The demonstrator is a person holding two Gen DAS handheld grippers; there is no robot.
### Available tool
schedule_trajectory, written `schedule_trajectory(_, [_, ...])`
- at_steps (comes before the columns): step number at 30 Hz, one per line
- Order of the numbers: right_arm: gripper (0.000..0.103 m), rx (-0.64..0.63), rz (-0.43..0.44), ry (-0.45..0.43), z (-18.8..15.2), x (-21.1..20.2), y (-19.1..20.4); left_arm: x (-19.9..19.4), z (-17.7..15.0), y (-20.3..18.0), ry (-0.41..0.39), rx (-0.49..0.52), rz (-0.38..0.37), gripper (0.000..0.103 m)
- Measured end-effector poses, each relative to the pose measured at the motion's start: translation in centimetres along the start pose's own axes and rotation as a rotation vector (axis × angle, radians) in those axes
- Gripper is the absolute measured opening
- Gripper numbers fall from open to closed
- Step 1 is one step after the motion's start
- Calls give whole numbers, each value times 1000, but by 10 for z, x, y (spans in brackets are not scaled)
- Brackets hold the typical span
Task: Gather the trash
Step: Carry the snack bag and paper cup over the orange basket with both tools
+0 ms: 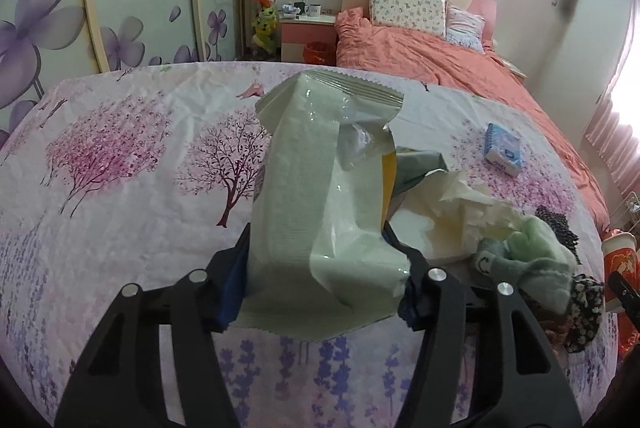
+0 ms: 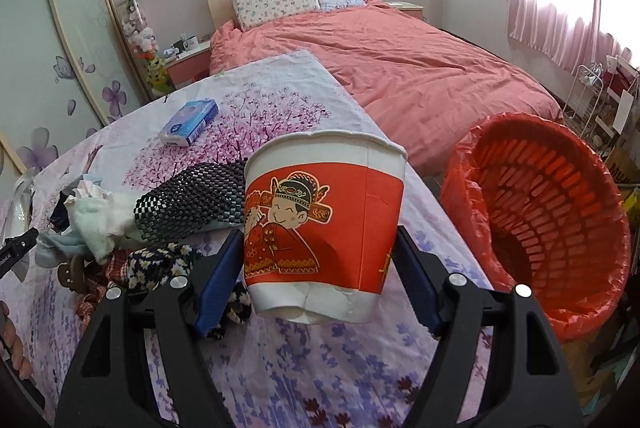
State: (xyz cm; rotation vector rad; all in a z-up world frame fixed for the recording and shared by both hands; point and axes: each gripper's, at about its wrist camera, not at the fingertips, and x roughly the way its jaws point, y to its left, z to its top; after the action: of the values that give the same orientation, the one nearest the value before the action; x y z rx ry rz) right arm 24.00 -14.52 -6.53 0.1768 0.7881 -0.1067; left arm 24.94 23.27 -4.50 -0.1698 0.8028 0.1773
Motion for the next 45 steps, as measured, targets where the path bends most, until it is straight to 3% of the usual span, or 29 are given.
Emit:
schedule_trajectory(11, [74,7,11,-72,7,-39,-17,-62,4,-44,-68,64,-78,59])
schedule_trajectory(22, [74,41,-15,-160,10,-78,-55,-110,-12,-144,-87,187,-266,59])
schedule_trajectory(33, [74,114,-98,-215,11,-93,-110,-120,-43,-259,-30,309,-478,59])
schedule_trajectory(45, [74,189,-164,-221,12,-76,-164,-95,-71,-362,57,419,-597,59])
